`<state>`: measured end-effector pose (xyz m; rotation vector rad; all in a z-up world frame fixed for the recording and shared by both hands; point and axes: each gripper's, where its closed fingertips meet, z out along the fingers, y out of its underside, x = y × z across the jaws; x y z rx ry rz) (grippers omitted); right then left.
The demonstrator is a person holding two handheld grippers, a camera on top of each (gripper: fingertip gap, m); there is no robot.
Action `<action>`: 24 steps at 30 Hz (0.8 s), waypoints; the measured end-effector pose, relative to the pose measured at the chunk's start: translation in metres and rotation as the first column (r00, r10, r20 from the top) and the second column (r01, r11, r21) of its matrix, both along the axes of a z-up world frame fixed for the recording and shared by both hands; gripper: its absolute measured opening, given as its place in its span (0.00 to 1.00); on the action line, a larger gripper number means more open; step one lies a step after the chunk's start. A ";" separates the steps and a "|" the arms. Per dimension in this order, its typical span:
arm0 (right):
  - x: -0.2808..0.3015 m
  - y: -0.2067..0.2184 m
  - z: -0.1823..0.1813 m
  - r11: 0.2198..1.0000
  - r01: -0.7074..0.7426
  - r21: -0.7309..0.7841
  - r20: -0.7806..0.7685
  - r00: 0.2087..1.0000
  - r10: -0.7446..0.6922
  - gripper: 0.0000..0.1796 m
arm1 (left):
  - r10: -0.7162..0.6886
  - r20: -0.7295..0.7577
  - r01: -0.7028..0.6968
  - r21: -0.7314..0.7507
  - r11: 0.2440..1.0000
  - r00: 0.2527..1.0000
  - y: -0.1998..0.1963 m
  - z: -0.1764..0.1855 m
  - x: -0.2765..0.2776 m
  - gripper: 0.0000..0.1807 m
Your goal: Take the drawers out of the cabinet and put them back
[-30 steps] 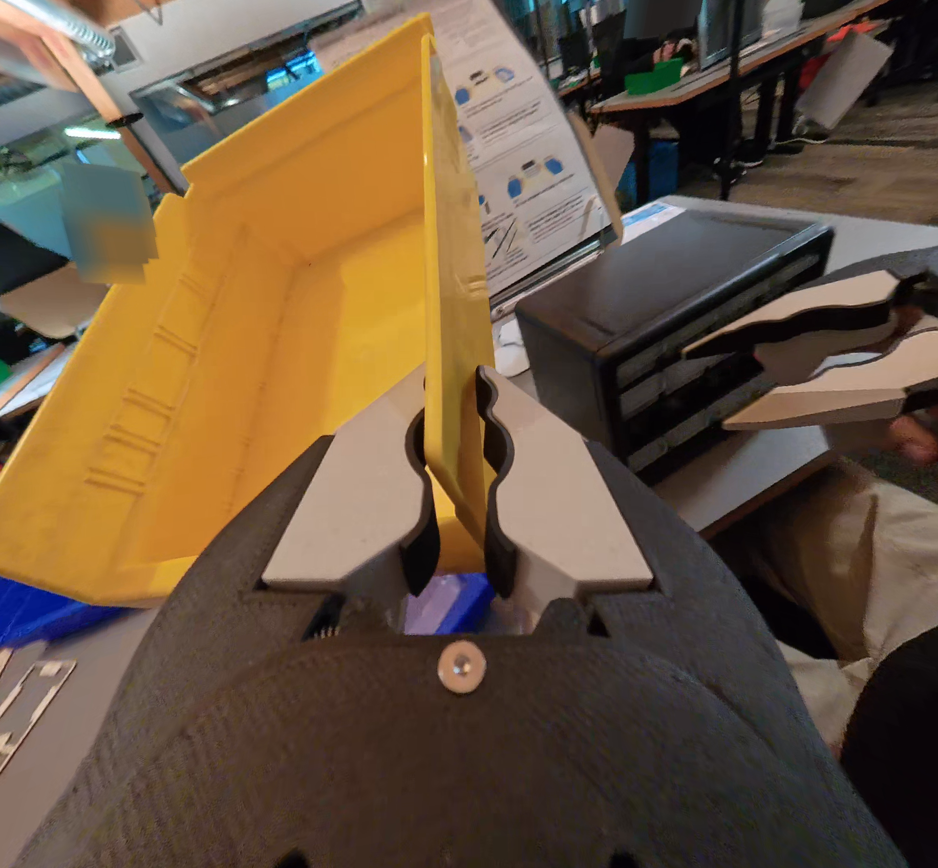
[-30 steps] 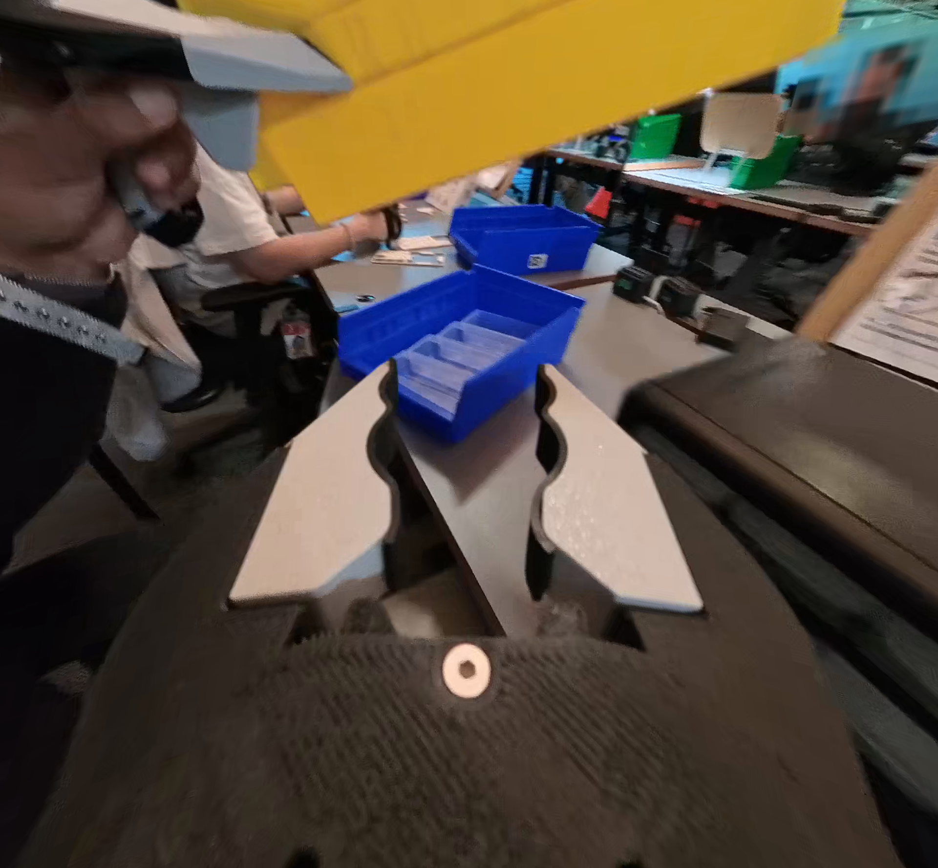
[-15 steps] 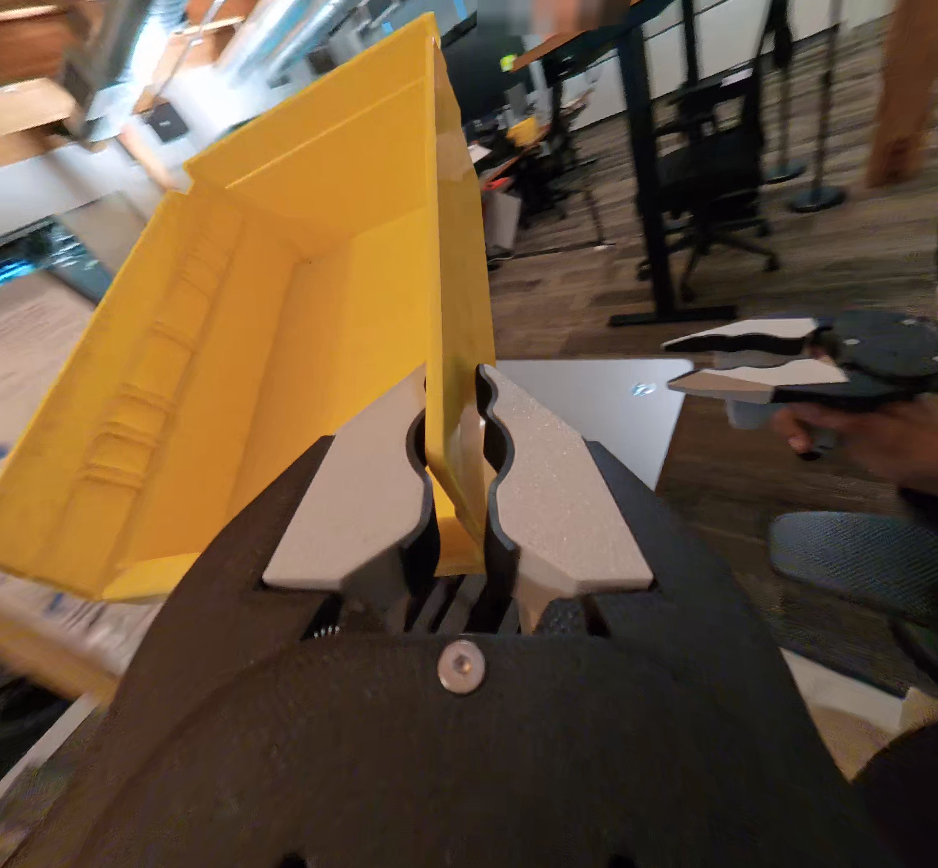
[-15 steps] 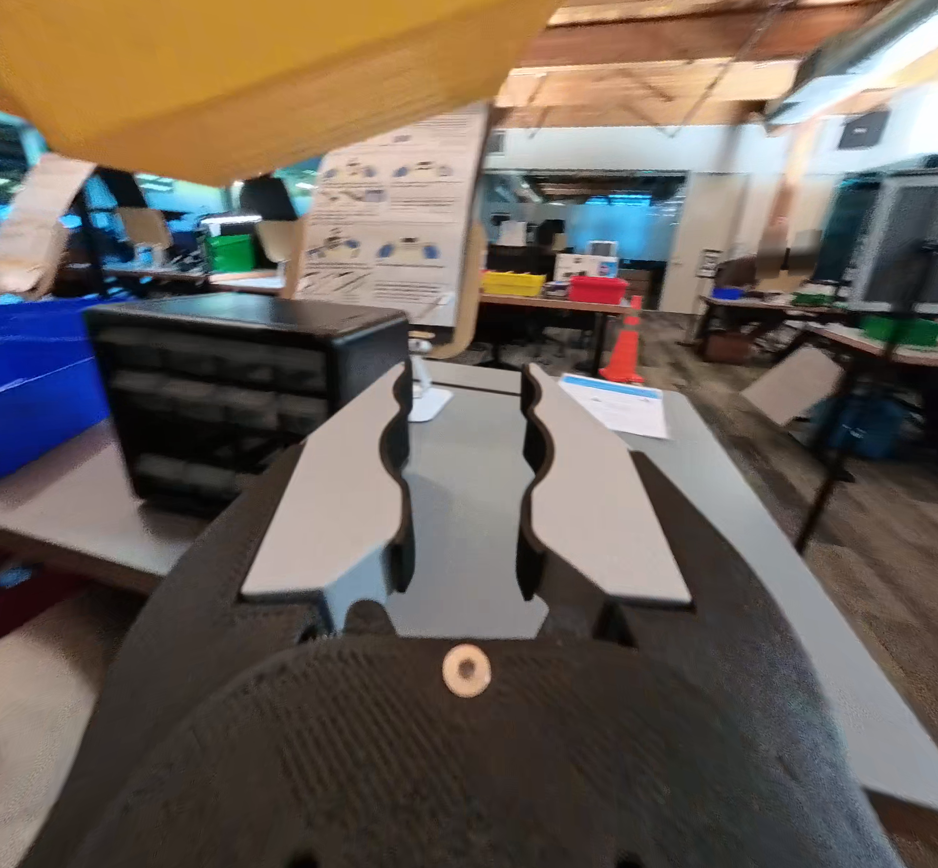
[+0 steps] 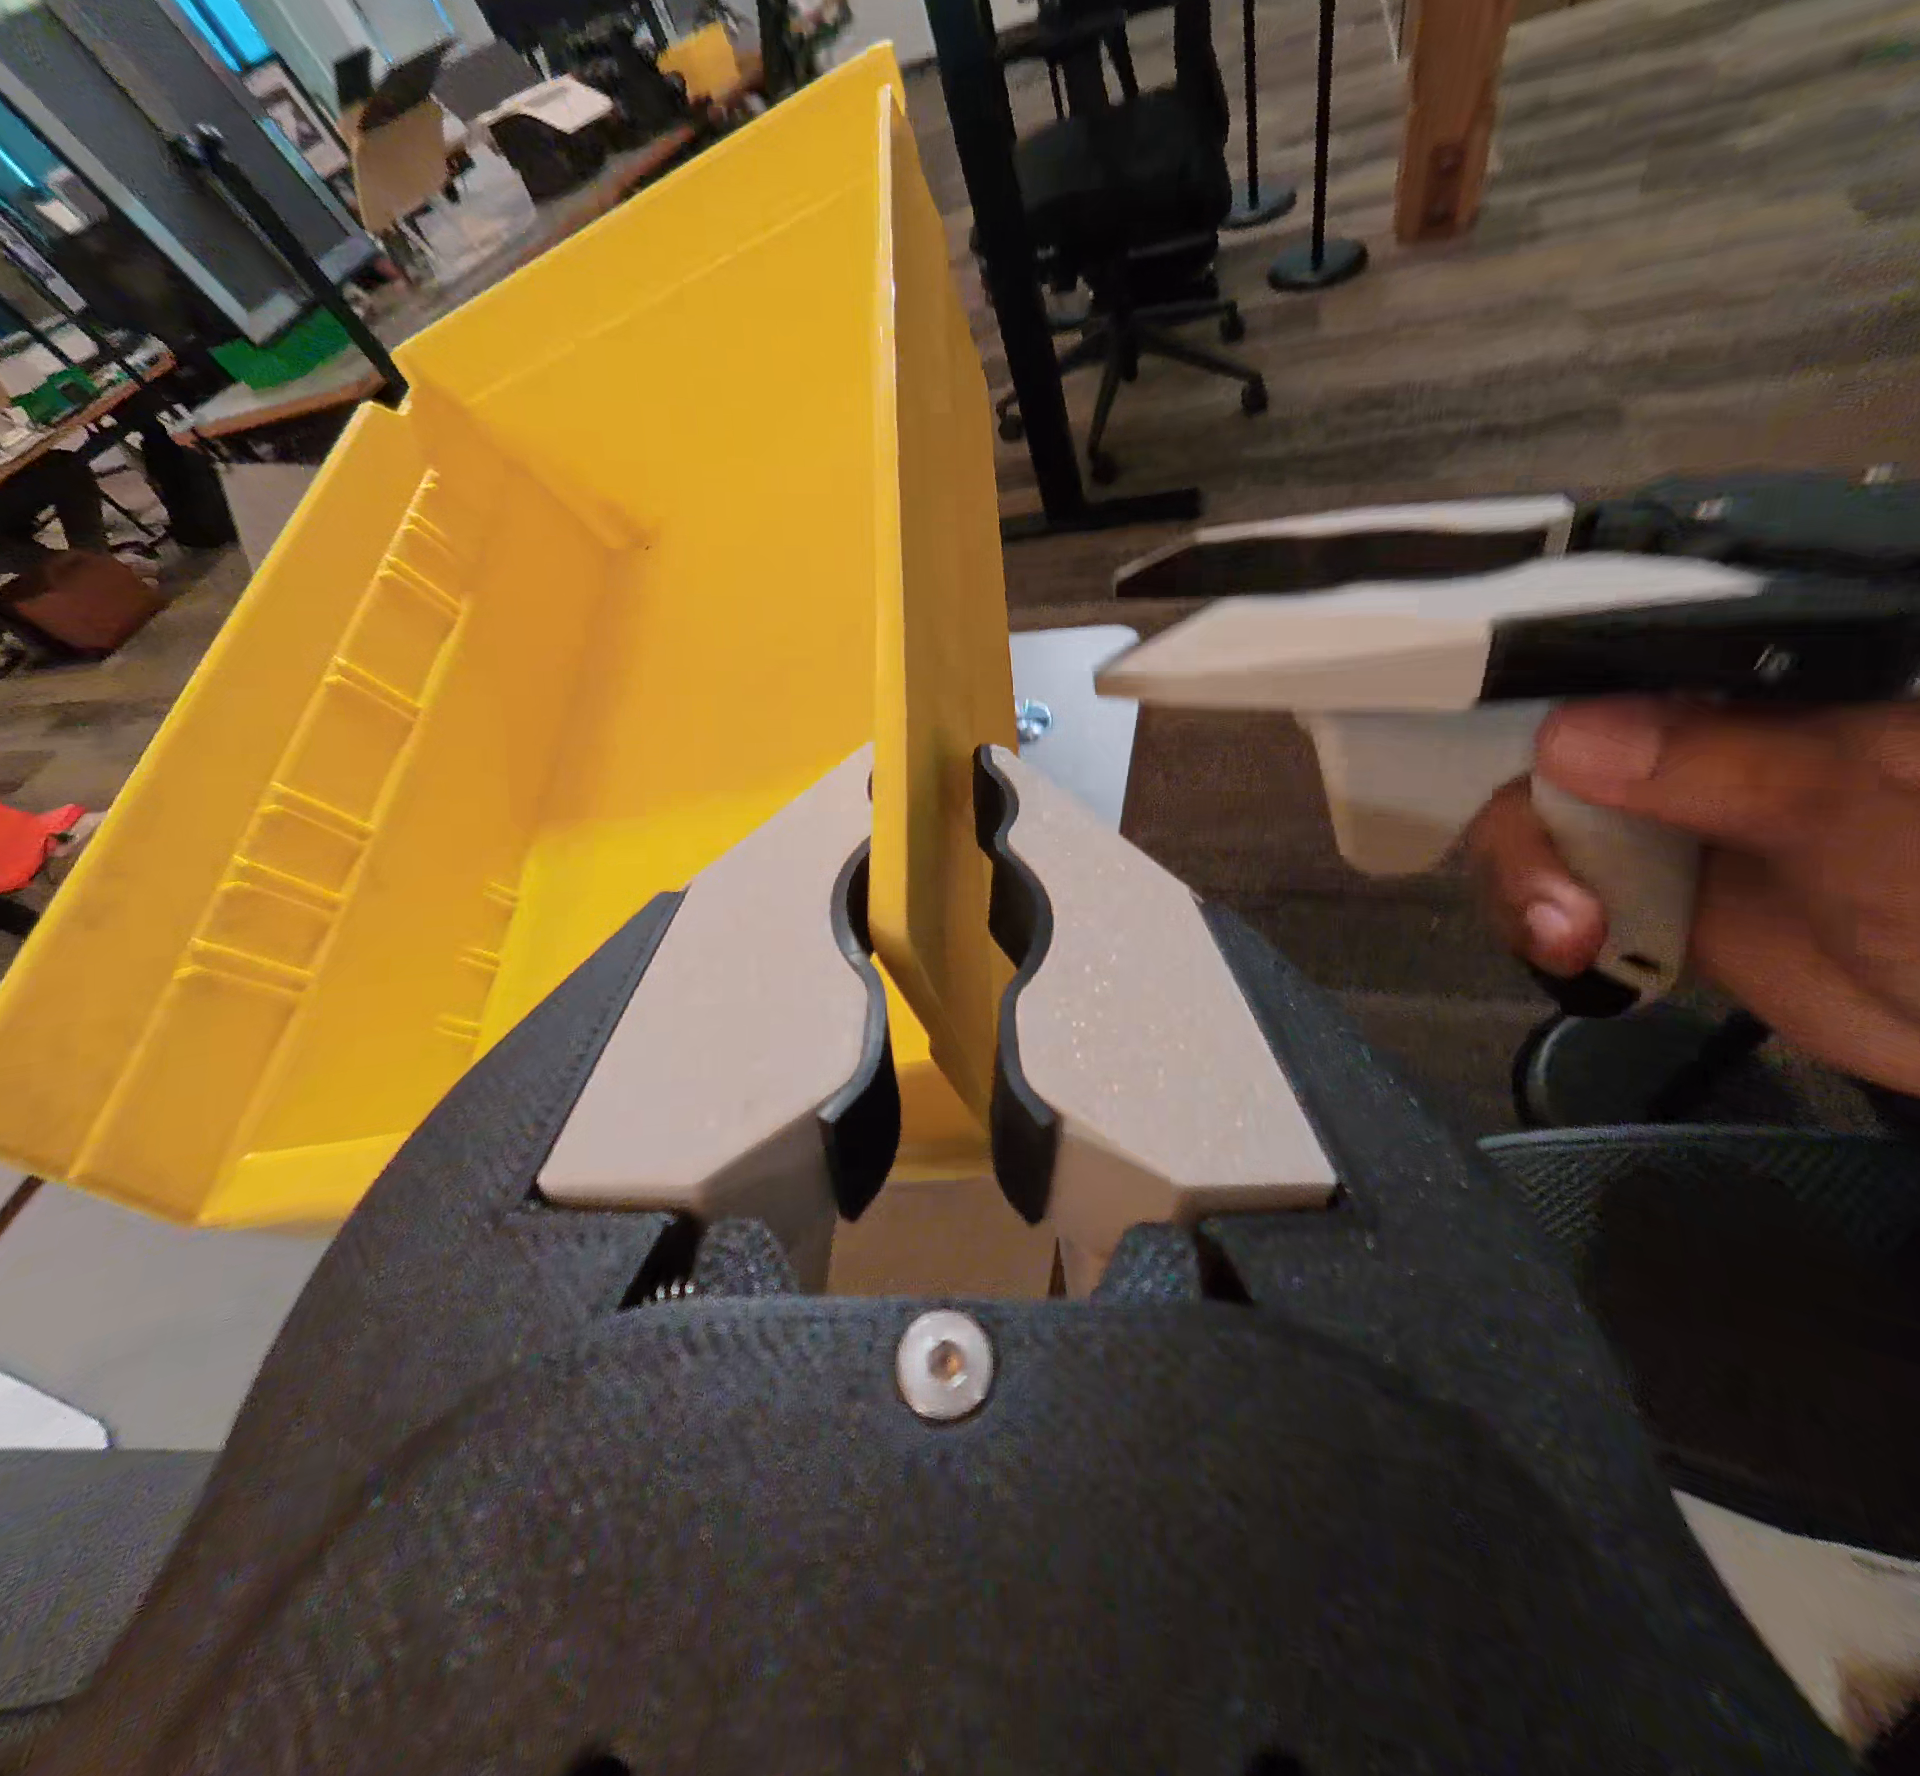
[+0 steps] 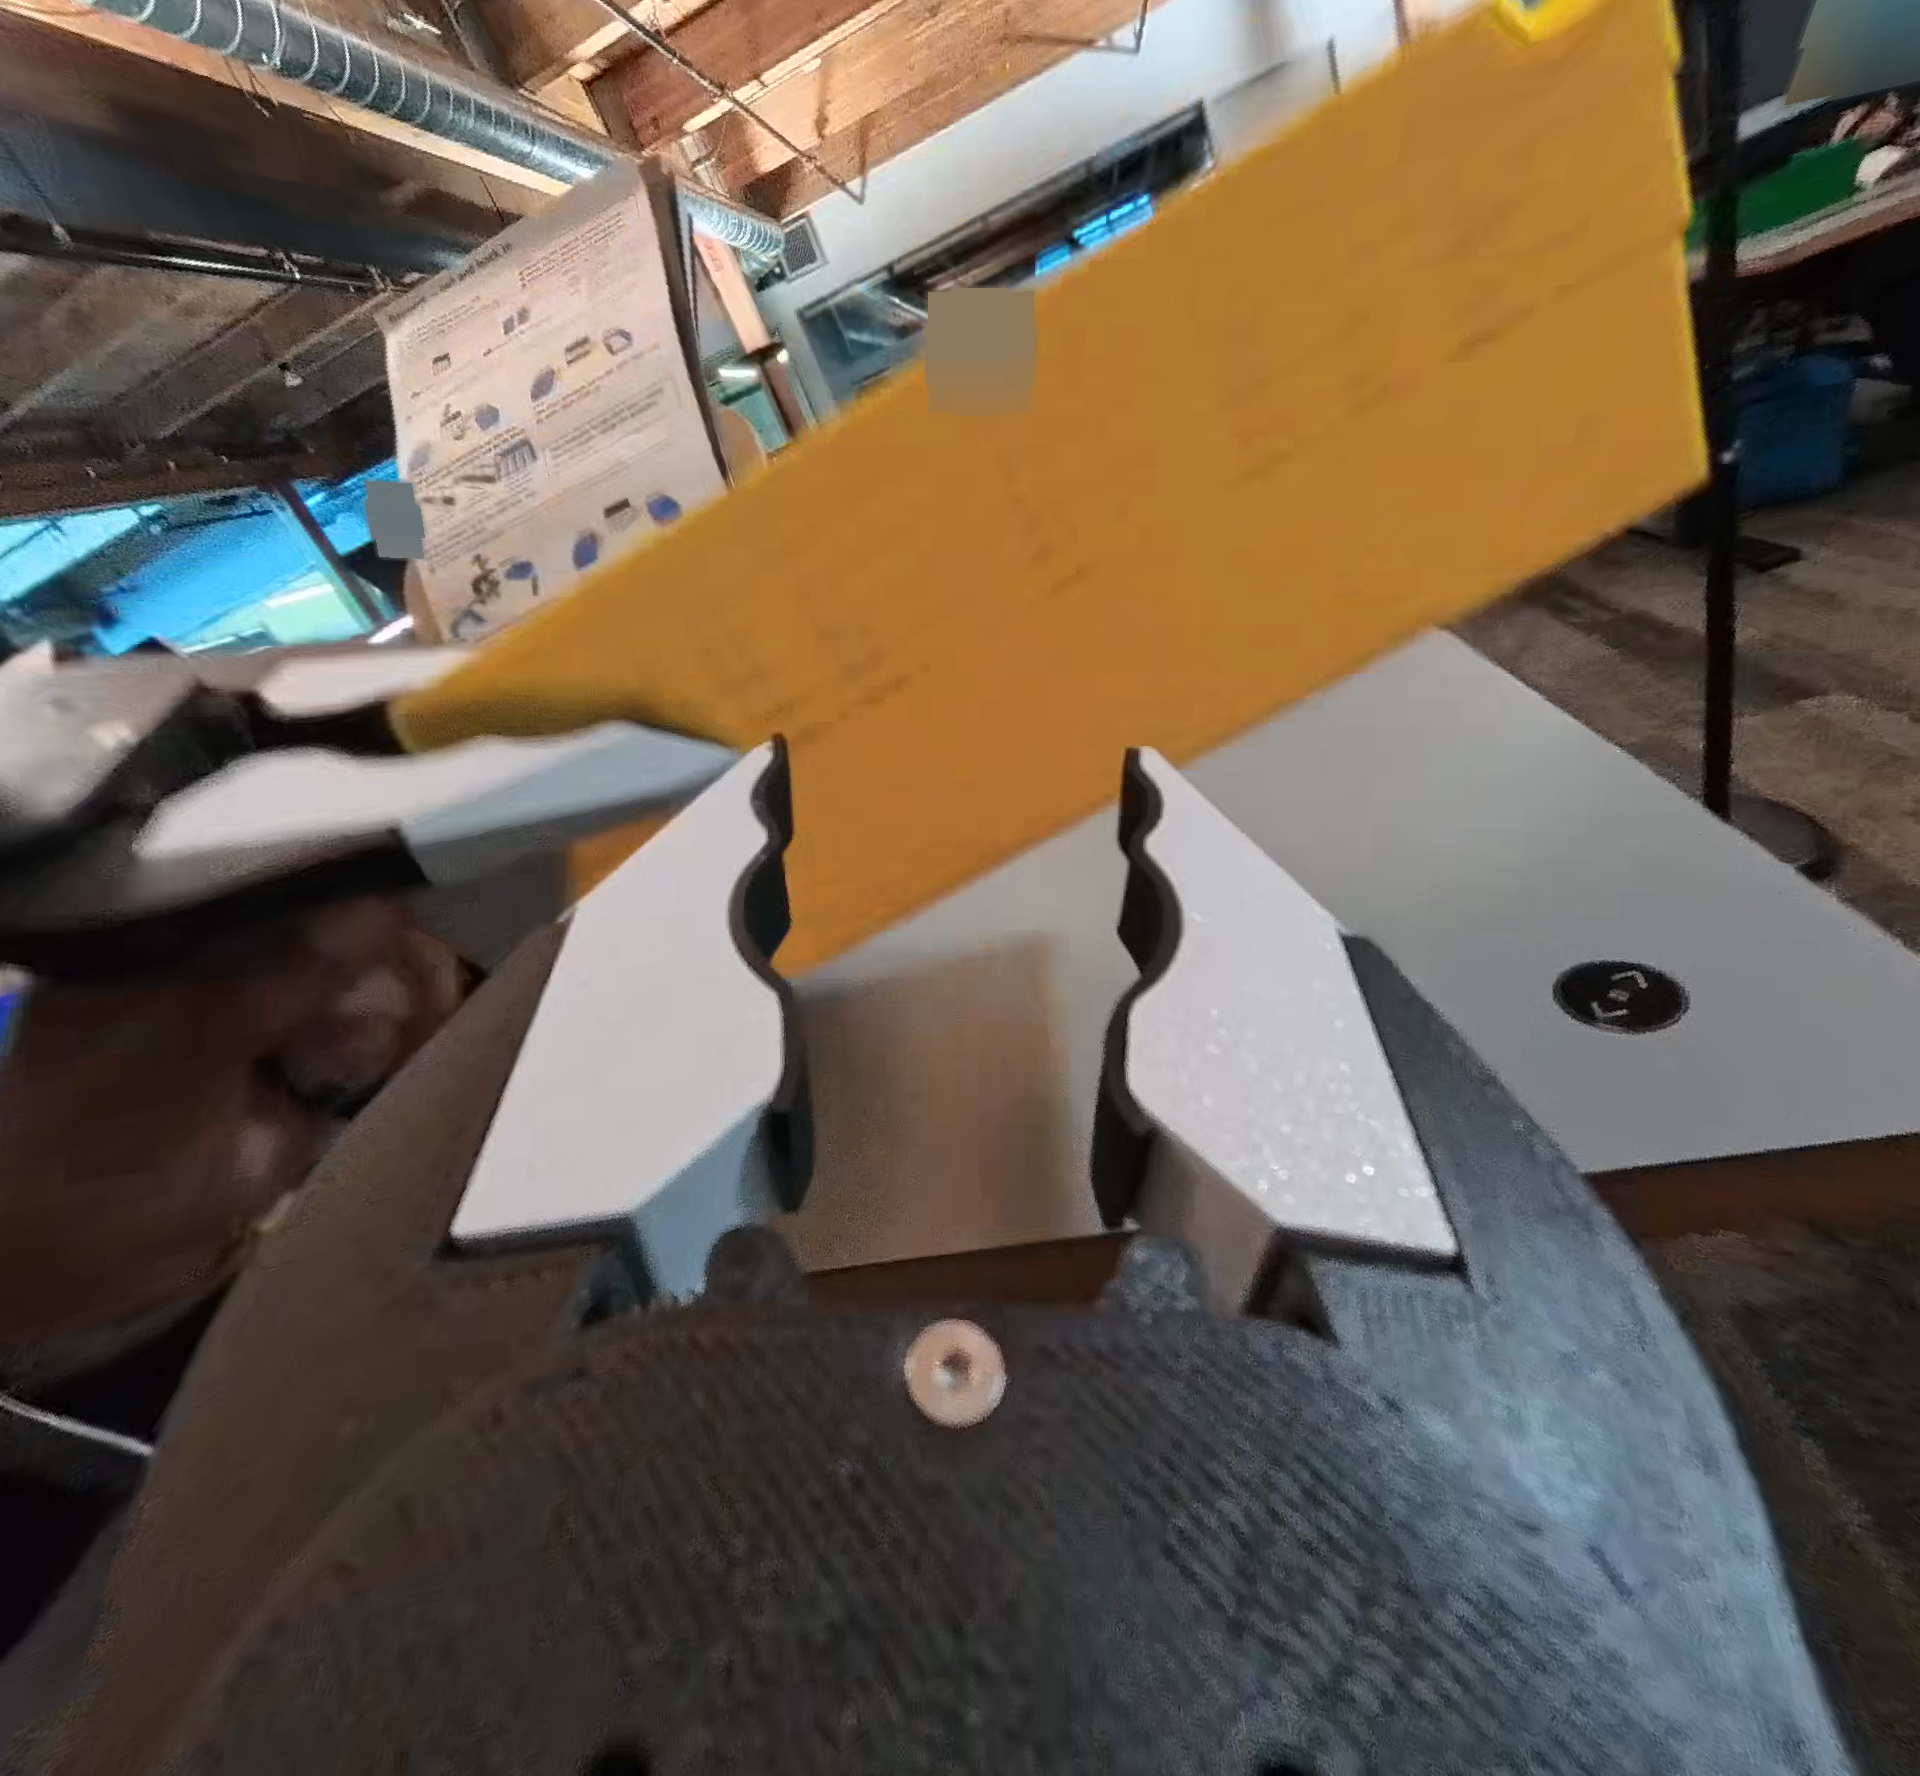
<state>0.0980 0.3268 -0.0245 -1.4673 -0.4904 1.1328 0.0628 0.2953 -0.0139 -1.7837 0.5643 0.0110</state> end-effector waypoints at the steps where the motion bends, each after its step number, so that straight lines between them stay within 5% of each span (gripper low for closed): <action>1: -0.001 0.002 -0.004 1.000 -0.011 -0.023 -0.004 1.000 0.010 0.35 | 0.002 -0.007 -0.002 -0.020 1.000 1.000 0.003 -0.014 0.001 0.03; 12: -0.031 0.014 -0.065 0.983 -0.066 -0.170 0.106 0.991 0.084 0.35 | 0.089 0.036 -0.083 -0.132 0.988 0.995 0.029 -0.108 -0.026 0.02; 19: -0.041 0.022 -0.089 0.984 -0.038 -0.172 0.189 0.979 0.070 0.35 | 0.136 0.007 -0.134 -0.137 0.982 0.991 0.043 -0.133 -0.036 0.02; 24: -0.042 0.027 -0.097 0.983 0.001 -0.183 0.210 0.977 0.038 0.42 | 0.095 0.176 -0.058 -0.206 0.977 0.980 0.052 -0.140 -0.020 0.03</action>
